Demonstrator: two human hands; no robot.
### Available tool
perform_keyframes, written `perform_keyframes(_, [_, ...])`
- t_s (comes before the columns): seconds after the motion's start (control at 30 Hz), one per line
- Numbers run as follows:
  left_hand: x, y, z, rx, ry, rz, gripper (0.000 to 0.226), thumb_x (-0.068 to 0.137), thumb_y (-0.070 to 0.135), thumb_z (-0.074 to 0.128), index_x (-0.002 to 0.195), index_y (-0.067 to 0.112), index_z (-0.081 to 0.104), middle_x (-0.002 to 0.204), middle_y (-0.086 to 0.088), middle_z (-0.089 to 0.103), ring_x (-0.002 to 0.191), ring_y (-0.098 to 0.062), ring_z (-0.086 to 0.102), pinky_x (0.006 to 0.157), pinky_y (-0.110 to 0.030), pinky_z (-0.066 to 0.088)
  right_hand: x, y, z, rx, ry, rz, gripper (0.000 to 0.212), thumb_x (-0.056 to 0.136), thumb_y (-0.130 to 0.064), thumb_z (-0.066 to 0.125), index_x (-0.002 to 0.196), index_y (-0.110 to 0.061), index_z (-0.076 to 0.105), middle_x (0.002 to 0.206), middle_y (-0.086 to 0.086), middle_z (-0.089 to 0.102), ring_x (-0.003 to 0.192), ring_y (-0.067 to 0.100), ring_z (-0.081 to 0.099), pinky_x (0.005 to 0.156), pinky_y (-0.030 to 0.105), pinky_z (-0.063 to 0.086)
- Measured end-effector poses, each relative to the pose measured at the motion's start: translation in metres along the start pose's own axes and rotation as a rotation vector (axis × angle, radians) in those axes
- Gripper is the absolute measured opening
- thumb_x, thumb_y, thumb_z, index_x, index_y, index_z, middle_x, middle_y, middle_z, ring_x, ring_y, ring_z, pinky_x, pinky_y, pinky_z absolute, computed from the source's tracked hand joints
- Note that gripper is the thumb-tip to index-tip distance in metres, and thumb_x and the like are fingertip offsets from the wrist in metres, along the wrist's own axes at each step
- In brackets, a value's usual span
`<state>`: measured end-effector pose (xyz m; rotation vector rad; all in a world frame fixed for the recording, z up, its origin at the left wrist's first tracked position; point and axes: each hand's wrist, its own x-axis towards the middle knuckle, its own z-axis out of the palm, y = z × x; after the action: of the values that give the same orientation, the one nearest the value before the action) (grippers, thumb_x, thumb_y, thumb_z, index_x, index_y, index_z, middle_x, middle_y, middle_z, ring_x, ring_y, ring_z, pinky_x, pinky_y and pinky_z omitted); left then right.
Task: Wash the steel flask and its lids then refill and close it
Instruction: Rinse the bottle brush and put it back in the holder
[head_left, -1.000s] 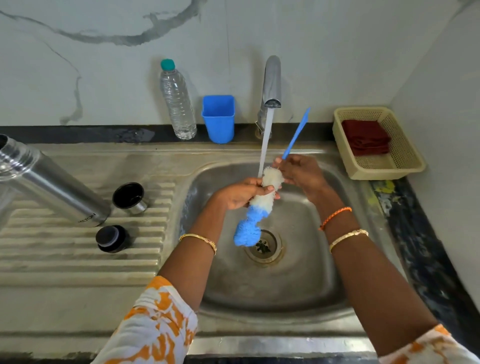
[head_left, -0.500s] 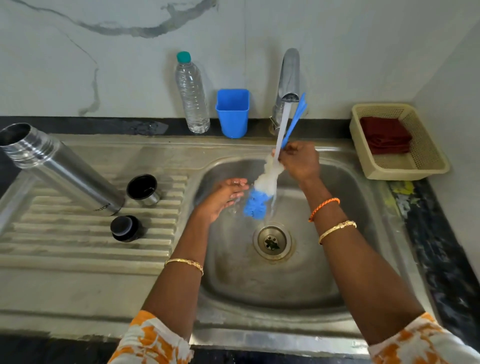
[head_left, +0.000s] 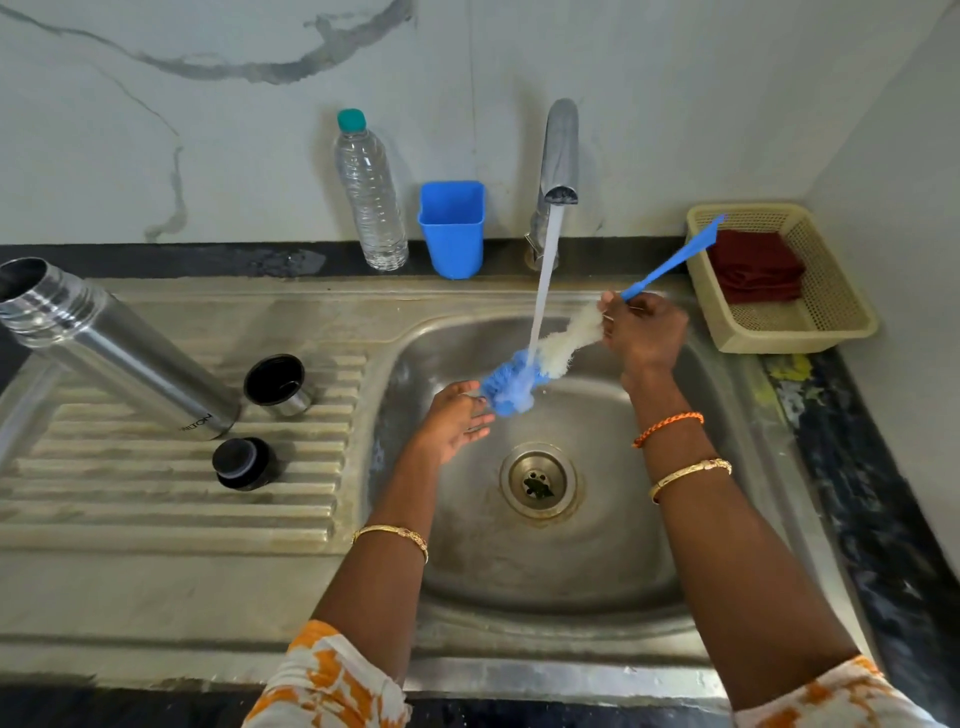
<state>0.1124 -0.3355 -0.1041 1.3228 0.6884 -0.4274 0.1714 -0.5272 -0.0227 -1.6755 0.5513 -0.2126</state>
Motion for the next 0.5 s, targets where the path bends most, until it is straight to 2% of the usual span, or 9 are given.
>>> perform_keyframes(0.1, [0.001, 0.001, 0.001, -0.073, 0.017, 0.025, 0.029, 0.096, -0.006, 0.046, 0.118, 0.013, 0.049, 0.116, -0.011, 0.058, 0.097, -0.025, 0.063, 0.087, -0.037, 0.05, 0.001, 0.007, -0.008, 0.087, 0.051, 0.098, 0.021, 0.082, -0.02, 0.073, 0.097, -0.007, 0.069, 0.082, 0.008, 0.071, 0.064, 0.013, 0.065, 0.066, 0.032, 0.058])
perform_keyframes(0.17, [0.002, 0.002, 0.002, -0.107, 0.03, 0.035, 0.03, 0.094, -0.009, 0.048, 0.116, 0.011, 0.05, 0.115, -0.014, 0.059, 0.084, -0.02, 0.063, 0.083, -0.034, 0.052, 0.003, 0.01, -0.013, 0.124, 0.082, 0.143, 0.024, 0.082, -0.021, 0.073, 0.1, -0.006, 0.068, 0.086, 0.009, 0.072, 0.066, 0.013, 0.065, 0.062, 0.029, 0.057])
perform_keyframes(0.27, [0.005, 0.002, 0.003, -0.173, 0.014, 0.029, 0.04, 0.091, -0.014, 0.048, 0.128, 0.003, 0.048, 0.119, -0.019, 0.059, 0.09, -0.022, 0.062, 0.083, -0.034, 0.053, 0.006, 0.01, -0.021, 0.15, 0.131, 0.168, 0.023, 0.082, -0.023, 0.073, 0.097, -0.006, 0.067, 0.088, 0.009, 0.071, 0.074, 0.018, 0.069, 0.064, 0.033, 0.059])
perform_keyframes(0.3, [0.004, 0.002, 0.004, -0.188, 0.009, 0.032, 0.042, 0.091, -0.015, 0.05, 0.13, 0.0, 0.047, 0.118, -0.019, 0.06, 0.091, -0.022, 0.061, 0.083, -0.032, 0.052, 0.006, 0.008, -0.022, 0.148, 0.143, 0.161, 0.019, 0.082, -0.023, 0.073, 0.091, -0.008, 0.065, 0.085, 0.009, 0.07, 0.071, 0.018, 0.069, 0.062, 0.034, 0.06])
perform_keyframes(0.37, [0.003, 0.003, 0.01, -0.206, -0.007, 0.037, 0.043, 0.089, -0.015, 0.053, 0.13, -0.002, 0.048, 0.102, -0.014, 0.064, 0.085, -0.019, 0.062, 0.074, -0.024, 0.056, 0.006, 0.005, -0.025, 0.129, 0.182, 0.137, 0.02, 0.081, -0.025, 0.074, 0.082, -0.01, 0.061, 0.077, 0.008, 0.068, 0.057, 0.016, 0.066, 0.058, 0.031, 0.059])
perform_keyframes(0.43, [0.003, 0.005, 0.015, -0.194, -0.02, 0.045, 0.04, 0.088, -0.013, 0.056, 0.126, 0.0, 0.052, 0.09, -0.008, 0.064, 0.078, -0.015, 0.062, 0.066, -0.018, 0.055, 0.006, 0.003, -0.028, 0.078, 0.232, 0.126, 0.023, 0.082, -0.027, 0.073, 0.082, -0.009, 0.058, 0.07, 0.005, 0.065, 0.043, 0.01, 0.061, 0.049, 0.021, 0.054])
perform_keyframes(0.5, [0.003, 0.006, 0.021, -0.156, -0.03, 0.05, 0.031, 0.088, -0.01, 0.058, 0.117, 0.003, 0.056, 0.089, -0.006, 0.063, 0.077, -0.012, 0.061, 0.065, -0.016, 0.053, 0.006, 0.0, -0.031, 0.024, 0.26, 0.115, 0.022, 0.085, -0.027, 0.07, 0.086, -0.006, 0.061, 0.071, 0.005, 0.066, 0.038, 0.008, 0.058, 0.042, 0.015, 0.049])
